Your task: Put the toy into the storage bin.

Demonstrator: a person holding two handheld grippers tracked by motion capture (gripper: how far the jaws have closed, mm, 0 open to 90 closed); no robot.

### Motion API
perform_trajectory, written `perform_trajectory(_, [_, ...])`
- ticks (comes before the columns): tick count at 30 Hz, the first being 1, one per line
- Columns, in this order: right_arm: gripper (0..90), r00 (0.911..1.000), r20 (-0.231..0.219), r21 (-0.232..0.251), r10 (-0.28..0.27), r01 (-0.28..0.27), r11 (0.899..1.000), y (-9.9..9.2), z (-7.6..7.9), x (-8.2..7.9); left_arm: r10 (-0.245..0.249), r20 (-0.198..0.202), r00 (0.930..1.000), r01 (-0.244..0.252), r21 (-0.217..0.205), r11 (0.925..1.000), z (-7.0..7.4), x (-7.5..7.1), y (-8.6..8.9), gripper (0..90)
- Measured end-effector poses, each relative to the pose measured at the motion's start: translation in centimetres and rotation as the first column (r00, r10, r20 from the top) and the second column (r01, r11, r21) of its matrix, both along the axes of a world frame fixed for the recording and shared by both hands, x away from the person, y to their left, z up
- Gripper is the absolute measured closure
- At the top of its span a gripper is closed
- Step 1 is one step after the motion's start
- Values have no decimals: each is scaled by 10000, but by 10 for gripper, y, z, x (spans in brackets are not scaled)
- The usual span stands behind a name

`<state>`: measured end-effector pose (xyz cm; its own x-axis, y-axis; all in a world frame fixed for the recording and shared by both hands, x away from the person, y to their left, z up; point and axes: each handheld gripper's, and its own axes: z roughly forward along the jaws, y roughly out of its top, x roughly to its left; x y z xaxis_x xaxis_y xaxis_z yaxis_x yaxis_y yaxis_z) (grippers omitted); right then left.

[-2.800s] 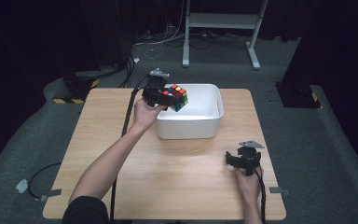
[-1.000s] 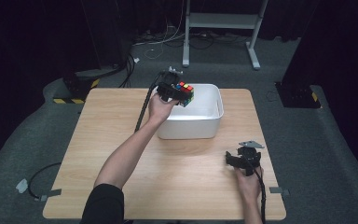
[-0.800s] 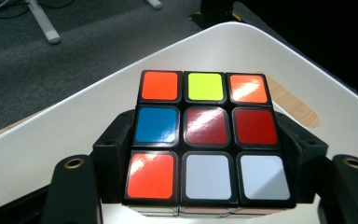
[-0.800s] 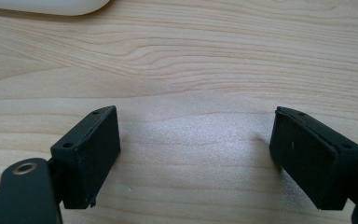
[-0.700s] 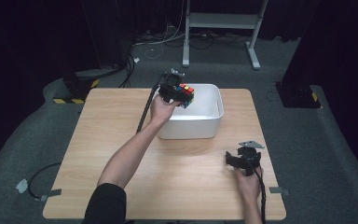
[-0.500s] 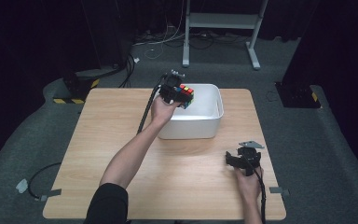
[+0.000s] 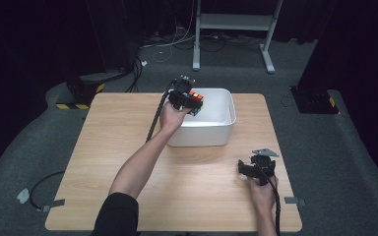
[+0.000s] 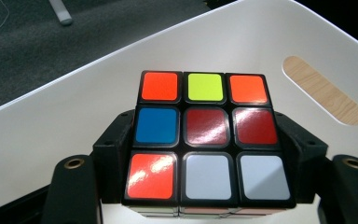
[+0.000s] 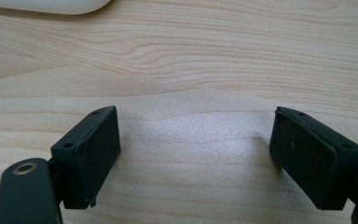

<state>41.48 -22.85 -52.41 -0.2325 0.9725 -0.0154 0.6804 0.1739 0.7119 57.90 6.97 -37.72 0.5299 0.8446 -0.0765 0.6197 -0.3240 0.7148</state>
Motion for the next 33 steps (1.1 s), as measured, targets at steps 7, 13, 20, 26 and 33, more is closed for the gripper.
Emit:
perform_trajectory(7, [160,10000,-2,11,-1,1,10000,0,0,0,77,-90,9999,-75,194,9998,-1,0,0,335])
perform_trajectory(13, [160,10000,3,6,12,-12,10000,0,0,0,27,-122,9999,-22,380,9993,-1,-4,0,335])
perform_trajectory(20, [160,10000,1,8,10,-10,10000,0,0,0,148,-262,9995,-137,404,9991,-3,-4,2,335])
perform_trajectory(26, [161,10000,6,-4,21,-21,10000,0,0,0,12,-140,9999,-6,423,9991,0,-10,2,335])
perform_trajectory(33, [161,10000,18,-15,34,-34,10000,0,0,0,56,-122,9999,-51,450,9990,-3,-15,6,336])
